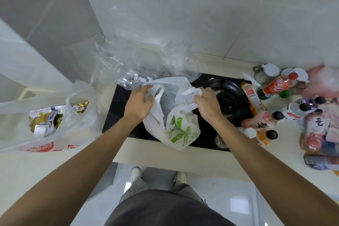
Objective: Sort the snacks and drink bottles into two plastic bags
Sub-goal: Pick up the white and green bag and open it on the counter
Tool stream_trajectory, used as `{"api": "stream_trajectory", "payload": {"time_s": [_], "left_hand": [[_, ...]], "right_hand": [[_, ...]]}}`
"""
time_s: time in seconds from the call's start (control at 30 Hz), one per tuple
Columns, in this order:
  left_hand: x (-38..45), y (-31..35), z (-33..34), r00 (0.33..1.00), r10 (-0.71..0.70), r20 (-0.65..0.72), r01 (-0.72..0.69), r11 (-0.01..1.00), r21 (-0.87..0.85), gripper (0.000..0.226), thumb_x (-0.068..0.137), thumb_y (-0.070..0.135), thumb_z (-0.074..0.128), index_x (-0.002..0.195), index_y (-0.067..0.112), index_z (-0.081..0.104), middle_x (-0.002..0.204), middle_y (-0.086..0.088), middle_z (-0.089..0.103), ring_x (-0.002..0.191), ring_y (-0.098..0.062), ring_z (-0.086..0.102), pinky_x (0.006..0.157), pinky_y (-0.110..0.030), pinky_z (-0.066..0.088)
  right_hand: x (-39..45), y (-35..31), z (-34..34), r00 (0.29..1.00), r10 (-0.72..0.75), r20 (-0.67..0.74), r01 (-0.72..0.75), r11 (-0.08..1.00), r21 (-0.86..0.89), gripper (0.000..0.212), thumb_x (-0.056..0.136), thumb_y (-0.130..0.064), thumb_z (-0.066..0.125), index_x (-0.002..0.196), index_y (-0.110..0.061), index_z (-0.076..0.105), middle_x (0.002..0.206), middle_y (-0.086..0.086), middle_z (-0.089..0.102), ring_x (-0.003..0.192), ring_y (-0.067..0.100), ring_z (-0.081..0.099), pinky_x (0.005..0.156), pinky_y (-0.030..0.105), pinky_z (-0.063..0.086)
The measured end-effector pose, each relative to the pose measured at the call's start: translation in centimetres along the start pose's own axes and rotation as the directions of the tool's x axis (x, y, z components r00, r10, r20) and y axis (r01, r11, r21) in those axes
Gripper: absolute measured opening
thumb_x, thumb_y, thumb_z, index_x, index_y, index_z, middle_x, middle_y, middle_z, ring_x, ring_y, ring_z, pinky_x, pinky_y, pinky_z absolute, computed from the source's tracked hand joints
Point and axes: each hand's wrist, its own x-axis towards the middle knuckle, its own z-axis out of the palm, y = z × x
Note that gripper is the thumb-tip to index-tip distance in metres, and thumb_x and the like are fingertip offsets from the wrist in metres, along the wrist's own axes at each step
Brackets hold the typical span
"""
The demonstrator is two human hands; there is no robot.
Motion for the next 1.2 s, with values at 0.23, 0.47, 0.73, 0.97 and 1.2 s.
{"api": "stream_trajectory", "payload": {"time_s": [0.23,0.47,0.73,0.97,1.2], "left_hand": [[-5.1,0.8,-4.2,0.961,0.055,-0.272,-0.047,0.998,0.037,0.043,0.096,0.028,0.049,0.138,0.029,0.057,0.131,-0.001,0.058,0.124,-0.022,0.052,0.101,-0.041,0.047],[-12.7,-1.7,-10.3,0.862,0.003,-0.507,0.074,0.988,0.132,0.044,0.099,0.031,0.050,0.143,0.027,0.051,0.137,0.000,0.055,0.126,-0.018,0.051,0.100,-0.041,0.048],[-19.4,-9.6,-21.0,0.592,0.041,-0.805,0.252,0.939,0.233,0.056,0.089,0.029,0.060,0.142,0.015,0.049,0.137,-0.011,0.048,0.128,-0.032,0.041,0.105,-0.045,0.038],[-20.2,-18.2,-27.5,0.559,-0.395,-0.729,0.430,0.890,-0.152,0.089,0.087,0.041,0.073,0.155,0.005,0.028,0.152,-0.023,0.037,0.140,-0.042,0.035,0.116,-0.050,0.034],[-17.9,-21.2,-29.5,0.670,-0.516,-0.534,0.246,0.833,-0.496,0.019,0.091,0.024,0.063,0.083,0.008,0.069,0.080,-0.003,0.067,0.079,-0.023,0.059,0.069,-0.030,0.046]], "right_hand": [[-1.8,-5.1,-0.4,0.947,-0.322,0.001,0.322,0.947,-0.005,0.066,0.074,-0.043,0.042,0.135,-0.023,0.057,0.129,-0.003,0.051,0.126,0.018,0.045,0.101,0.038,0.040],[-5.0,-12.9,5.6,0.826,-0.532,0.187,0.537,0.843,0.028,0.056,0.082,-0.039,0.054,0.136,-0.025,0.056,0.130,-0.007,0.053,0.127,0.016,0.047,0.104,0.039,0.043],[-8.8,-20.7,17.0,0.820,-0.448,0.357,0.472,0.881,0.020,0.065,0.084,-0.065,0.063,0.132,-0.023,0.057,0.124,-0.005,0.063,0.114,0.018,0.061,0.100,0.046,0.051],[-10.3,-24.1,24.3,0.915,-0.284,0.285,0.229,0.950,0.212,0.034,0.085,-0.039,0.079,0.102,-0.011,0.071,0.101,0.002,0.070,0.093,0.018,0.065,0.085,0.032,0.052],[-11.9,-26.4,24.6,0.960,-0.233,0.155,0.154,0.902,0.402,0.029,0.096,-0.017,0.062,0.079,0.006,0.060,0.066,0.004,0.061,0.067,0.013,0.050,0.057,0.024,0.037]]}}
